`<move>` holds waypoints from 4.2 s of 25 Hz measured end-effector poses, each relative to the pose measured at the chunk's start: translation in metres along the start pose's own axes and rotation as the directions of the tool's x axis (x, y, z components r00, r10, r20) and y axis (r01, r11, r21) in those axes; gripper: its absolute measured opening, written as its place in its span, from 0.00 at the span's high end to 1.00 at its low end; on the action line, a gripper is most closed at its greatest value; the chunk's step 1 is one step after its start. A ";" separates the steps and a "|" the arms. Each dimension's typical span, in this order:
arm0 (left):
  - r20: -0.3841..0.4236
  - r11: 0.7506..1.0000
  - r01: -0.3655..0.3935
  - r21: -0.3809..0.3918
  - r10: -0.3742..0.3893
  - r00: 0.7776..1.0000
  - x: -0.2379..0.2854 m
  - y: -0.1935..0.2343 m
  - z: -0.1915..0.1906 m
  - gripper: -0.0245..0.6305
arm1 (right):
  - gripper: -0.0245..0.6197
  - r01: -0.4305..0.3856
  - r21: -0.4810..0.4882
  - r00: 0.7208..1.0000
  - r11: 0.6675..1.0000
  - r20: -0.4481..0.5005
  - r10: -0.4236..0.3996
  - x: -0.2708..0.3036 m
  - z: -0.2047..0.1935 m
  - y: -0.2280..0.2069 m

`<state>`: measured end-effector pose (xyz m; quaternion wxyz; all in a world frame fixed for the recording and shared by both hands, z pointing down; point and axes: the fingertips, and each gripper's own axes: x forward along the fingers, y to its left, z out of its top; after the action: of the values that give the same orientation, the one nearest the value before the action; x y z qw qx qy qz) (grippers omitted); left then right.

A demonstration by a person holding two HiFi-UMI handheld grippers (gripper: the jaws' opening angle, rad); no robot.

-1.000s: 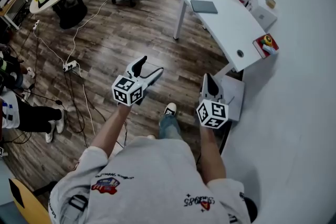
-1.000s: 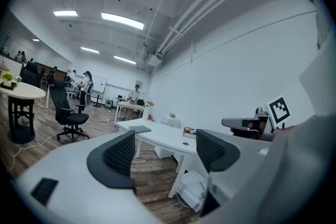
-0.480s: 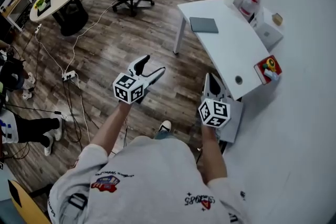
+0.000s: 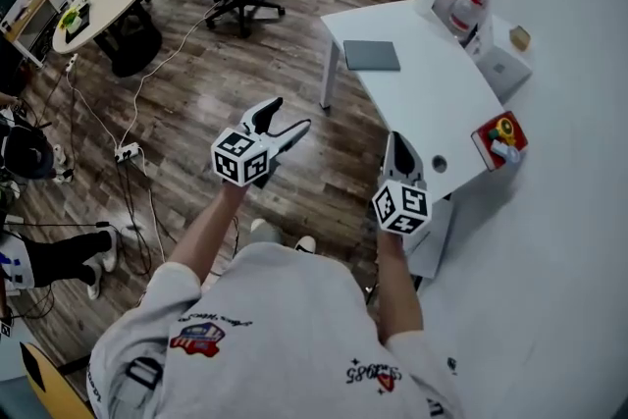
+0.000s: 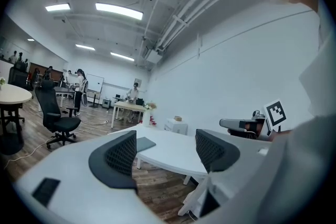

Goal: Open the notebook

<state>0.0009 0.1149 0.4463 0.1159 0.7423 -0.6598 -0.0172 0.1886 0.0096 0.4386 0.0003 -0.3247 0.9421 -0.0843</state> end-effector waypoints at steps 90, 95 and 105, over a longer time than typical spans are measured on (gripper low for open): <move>-0.236 0.544 0.109 -0.832 -0.523 0.819 0.558 0.358 -0.185 0.53 | 0.97 0.601 0.027 0.770 0.799 -0.291 -0.569 0.318 -0.079 -0.202; -0.282 0.553 0.054 -0.831 -0.503 0.817 0.561 0.365 -0.194 0.67 | 0.97 0.604 0.030 0.767 0.796 -0.294 -0.571 0.318 -0.080 -0.205; -0.429 0.557 -0.165 -0.814 -0.385 0.817 0.563 0.380 -0.212 0.85 | 0.97 0.610 0.036 0.765 0.792 -0.290 -0.576 0.317 -0.081 -0.203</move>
<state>-0.2598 -0.4464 0.7979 0.6359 0.6117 -0.4574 -0.1106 0.0587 -0.3290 0.5675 -0.1308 -0.5909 0.7748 -0.1826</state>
